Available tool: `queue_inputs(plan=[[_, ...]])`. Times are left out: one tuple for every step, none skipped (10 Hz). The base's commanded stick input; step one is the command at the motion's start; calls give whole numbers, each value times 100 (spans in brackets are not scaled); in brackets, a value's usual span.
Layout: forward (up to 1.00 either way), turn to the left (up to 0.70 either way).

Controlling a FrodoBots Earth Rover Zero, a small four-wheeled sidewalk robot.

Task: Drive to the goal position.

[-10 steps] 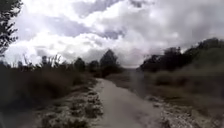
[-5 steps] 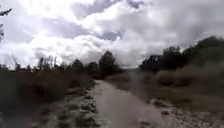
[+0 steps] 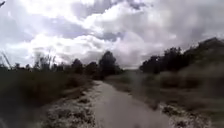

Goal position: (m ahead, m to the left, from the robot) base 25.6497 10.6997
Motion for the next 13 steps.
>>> queue_inputs(plan=[[59, 1], [59, 1], [59, 1], [59, 1], [59, 1], [59, 1], [59, 1], [59, 1], [59, 1], [59, 3], [59, 12], [59, 15], [59, 15]])
